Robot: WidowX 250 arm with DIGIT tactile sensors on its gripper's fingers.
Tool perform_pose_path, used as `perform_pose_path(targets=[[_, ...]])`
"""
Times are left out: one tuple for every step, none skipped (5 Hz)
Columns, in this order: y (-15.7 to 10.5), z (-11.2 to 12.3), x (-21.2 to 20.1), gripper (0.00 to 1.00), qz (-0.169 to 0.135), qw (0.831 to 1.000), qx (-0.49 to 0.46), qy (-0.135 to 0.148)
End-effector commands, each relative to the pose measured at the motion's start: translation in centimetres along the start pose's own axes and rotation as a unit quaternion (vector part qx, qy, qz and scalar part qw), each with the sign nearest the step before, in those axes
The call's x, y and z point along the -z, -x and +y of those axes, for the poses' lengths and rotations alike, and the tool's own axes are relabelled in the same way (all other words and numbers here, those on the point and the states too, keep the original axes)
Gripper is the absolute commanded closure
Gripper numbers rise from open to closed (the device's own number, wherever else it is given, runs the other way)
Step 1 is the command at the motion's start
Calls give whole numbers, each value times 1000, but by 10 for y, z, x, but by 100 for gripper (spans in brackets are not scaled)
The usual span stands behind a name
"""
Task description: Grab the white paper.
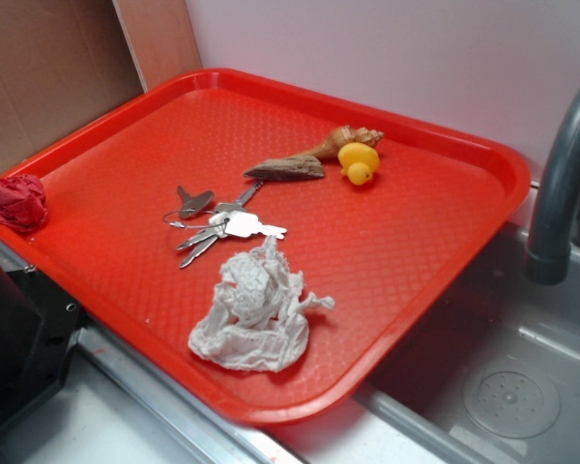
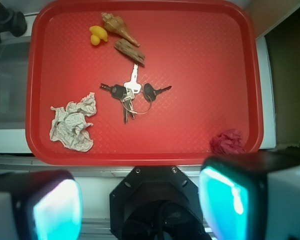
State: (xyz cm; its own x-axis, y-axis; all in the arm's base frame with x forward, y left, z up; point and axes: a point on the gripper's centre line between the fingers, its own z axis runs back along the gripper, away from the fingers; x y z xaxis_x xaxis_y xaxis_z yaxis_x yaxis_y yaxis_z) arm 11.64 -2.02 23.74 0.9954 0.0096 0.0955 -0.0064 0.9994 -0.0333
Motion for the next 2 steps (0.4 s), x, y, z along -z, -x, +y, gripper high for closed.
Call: perform_pose_path(targets=[[0, 0, 0, 0, 0, 1000, 0, 0], [-4, -36, 45, 0, -57, 990, -124, 40]])
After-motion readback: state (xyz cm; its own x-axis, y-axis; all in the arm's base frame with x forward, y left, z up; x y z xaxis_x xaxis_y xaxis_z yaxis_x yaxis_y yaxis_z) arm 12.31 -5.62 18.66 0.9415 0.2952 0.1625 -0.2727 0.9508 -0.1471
